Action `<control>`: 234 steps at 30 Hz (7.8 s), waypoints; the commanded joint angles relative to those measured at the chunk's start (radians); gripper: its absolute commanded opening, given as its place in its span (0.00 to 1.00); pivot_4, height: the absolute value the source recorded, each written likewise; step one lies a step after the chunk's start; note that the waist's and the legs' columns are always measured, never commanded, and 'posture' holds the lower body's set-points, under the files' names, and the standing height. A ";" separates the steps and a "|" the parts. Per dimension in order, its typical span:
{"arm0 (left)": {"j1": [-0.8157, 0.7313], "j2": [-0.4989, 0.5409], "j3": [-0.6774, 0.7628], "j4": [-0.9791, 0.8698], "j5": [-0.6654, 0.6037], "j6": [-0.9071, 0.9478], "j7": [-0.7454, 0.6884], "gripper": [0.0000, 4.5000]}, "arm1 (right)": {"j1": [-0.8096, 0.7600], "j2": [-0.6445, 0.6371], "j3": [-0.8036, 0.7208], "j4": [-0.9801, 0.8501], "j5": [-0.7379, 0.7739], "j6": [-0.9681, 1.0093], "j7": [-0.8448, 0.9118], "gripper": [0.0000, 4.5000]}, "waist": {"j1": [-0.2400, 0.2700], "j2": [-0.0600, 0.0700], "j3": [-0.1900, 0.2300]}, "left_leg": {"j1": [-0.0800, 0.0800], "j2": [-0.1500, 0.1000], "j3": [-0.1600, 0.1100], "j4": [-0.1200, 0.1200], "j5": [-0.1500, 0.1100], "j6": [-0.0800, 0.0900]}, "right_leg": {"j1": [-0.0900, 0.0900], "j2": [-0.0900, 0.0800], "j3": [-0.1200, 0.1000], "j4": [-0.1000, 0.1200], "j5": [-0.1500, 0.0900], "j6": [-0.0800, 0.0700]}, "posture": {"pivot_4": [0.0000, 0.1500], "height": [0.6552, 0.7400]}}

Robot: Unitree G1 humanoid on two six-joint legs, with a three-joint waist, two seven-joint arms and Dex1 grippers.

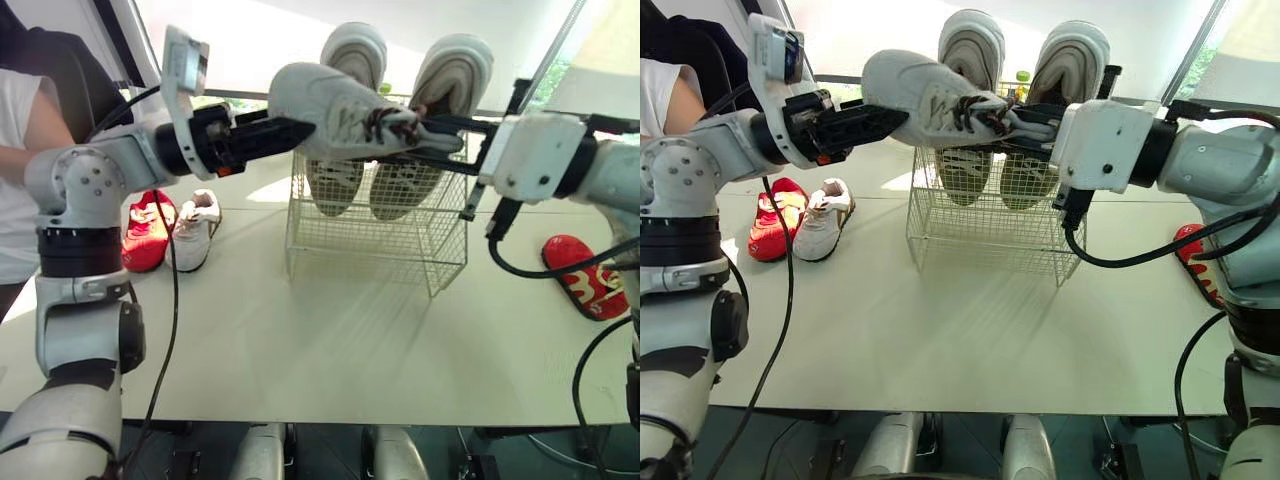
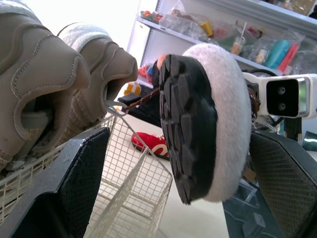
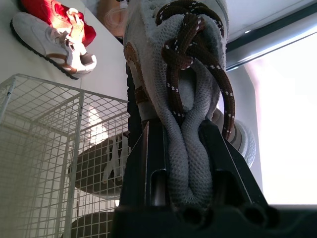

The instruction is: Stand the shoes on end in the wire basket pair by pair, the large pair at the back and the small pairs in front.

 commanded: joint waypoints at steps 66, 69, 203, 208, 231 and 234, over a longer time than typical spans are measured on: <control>0.242 -0.114 0.073 -0.315 -0.128 -0.084 0.332 0.82 | -0.076 0.304 -0.291 0.133 1.113 0.707 -0.497 0.09 | -0.001 -0.005 0.005 | 0.000 0.002 -0.002 -0.001 0.001 -0.001 | 0.000 0.002 0.000 0.001 0.000 -0.001 | 1.00 1.00; 0.264 -0.020 0.052 -0.299 -0.079 -0.102 0.252 0.92 | -0.120 0.102 -0.226 0.249 0.932 0.696 -0.254 0.09 | 0.000 -0.005 0.005 | 0.000 0.002 -0.001 -0.002 0.001 -0.001 | 0.000 0.002 0.000 -0.001 0.000 -0.001 | 1.00 1.00; 0.010 -0.338 0.183 0.094 0.488 -1.065 0.472 0.01 | -0.008 -0.026 -0.193 -0.058 0.519 0.558 0.085 1.00 | 0.008 -0.016 0.012 | 0.001 0.002 0.001 -0.009 0.005 -0.006 | -0.004 0.000 -0.002 0.001 0.006 0.000 | 1.00 1.00; 0.034 -0.510 0.079 0.082 0.632 -1.348 0.568 0.01 | -0.021 -0.021 -0.182 -0.052 0.514 0.552 0.085 1.00 | 0.013 -0.016 0.012 | 0.002 0.002 0.000 -0.007 0.005 -0.007 | -0.001 0.001 -0.003 0.000 0.006 0.000 | 1.00 1.00; 0.054 -0.614 -0.113 0.705 1.096 -2.274 0.847 0.01 | -0.043 -0.058 -0.198 -0.086 0.544 0.618 0.079 1.00 | 0.010 -0.016 0.012 | 0.000 0.003 -0.001 -0.001 0.001 -0.001 | -0.002 -0.001 -0.002 0.000 0.004 -0.003 | 1.00 1.00; 0.043 -0.602 -0.125 0.777 1.130 -2.303 0.889 0.01 | -0.040 -0.067 -0.205 -0.086 0.542 0.619 0.083 1.00 | 0.011 -0.016 0.011 | 0.000 0.003 -0.001 -0.001 0.001 0.000 | -0.001 -0.001 -0.002 0.000 0.004 -0.003 | 1.00 1.00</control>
